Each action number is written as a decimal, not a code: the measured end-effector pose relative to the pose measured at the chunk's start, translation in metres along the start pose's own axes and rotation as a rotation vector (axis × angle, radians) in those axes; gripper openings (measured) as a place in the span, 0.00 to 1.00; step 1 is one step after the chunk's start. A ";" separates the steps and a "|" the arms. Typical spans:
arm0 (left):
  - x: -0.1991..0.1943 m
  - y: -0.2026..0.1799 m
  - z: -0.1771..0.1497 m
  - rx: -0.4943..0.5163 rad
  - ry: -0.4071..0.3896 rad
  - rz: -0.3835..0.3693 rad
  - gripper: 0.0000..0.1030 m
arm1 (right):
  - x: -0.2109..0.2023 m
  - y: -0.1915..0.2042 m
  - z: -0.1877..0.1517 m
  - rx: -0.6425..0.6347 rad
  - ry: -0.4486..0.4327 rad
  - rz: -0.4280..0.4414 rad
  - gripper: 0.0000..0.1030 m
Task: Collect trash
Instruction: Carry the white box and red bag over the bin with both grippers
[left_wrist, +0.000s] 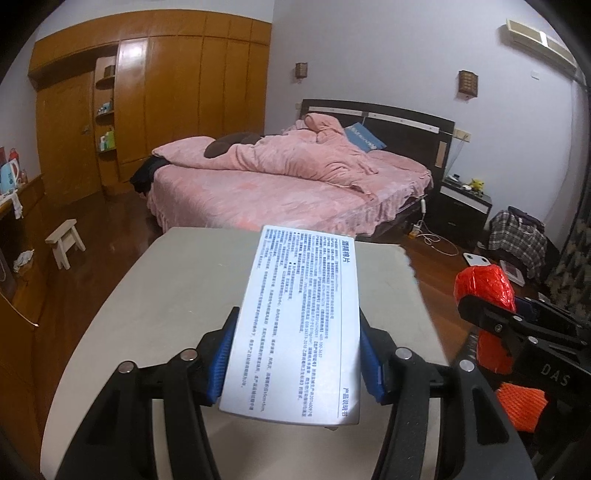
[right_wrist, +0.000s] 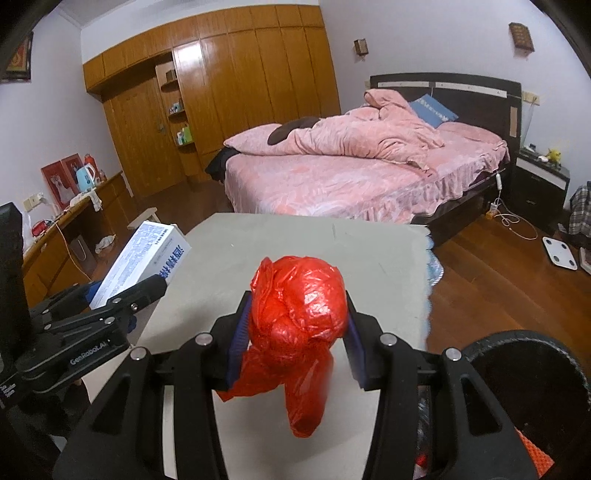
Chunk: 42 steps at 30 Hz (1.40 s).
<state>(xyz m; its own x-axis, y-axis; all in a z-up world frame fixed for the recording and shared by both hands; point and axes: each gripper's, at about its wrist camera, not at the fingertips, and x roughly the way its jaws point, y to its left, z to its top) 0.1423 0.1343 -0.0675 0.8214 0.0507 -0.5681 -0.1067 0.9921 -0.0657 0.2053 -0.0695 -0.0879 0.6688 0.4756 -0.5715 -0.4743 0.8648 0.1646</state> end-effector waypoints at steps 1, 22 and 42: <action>-0.004 -0.005 0.000 0.006 -0.002 -0.007 0.55 | -0.006 -0.001 -0.002 0.000 -0.004 -0.003 0.43; -0.068 -0.084 -0.006 0.106 -0.051 -0.130 0.55 | -0.114 -0.031 -0.023 0.011 -0.104 -0.085 0.43; -0.081 -0.178 -0.016 0.222 -0.056 -0.289 0.55 | -0.184 -0.090 -0.050 0.081 -0.173 -0.229 0.43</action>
<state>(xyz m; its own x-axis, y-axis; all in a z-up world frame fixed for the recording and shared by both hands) 0.0863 -0.0486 -0.0231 0.8298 -0.2353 -0.5061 0.2535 0.9667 -0.0338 0.0964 -0.2431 -0.0383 0.8442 0.2806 -0.4568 -0.2567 0.9596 0.1150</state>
